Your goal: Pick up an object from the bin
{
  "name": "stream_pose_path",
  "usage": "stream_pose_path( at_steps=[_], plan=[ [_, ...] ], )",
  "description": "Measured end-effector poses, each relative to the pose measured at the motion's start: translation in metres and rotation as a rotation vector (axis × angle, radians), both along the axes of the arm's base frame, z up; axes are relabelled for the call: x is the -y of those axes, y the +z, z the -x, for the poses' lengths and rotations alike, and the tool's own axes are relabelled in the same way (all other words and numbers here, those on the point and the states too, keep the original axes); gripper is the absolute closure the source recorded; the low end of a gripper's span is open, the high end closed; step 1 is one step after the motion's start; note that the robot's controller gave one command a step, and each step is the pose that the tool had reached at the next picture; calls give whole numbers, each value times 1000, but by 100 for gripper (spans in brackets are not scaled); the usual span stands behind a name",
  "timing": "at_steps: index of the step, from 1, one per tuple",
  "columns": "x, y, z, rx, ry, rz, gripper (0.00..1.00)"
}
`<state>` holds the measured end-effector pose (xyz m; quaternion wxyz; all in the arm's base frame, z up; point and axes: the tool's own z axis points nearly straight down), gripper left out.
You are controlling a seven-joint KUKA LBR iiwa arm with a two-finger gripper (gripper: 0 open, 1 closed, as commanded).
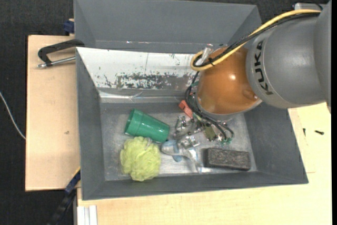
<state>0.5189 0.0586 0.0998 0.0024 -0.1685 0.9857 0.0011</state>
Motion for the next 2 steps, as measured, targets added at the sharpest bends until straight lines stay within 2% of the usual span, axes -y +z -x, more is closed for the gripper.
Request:
stream_pose_path(
  at_steps=[1, 2],
  plan=[
    [0, 52, 2, -6, 1, 2, 100],
    [-3, 134, -1, 0, 8, 1, 100]
  ],
)
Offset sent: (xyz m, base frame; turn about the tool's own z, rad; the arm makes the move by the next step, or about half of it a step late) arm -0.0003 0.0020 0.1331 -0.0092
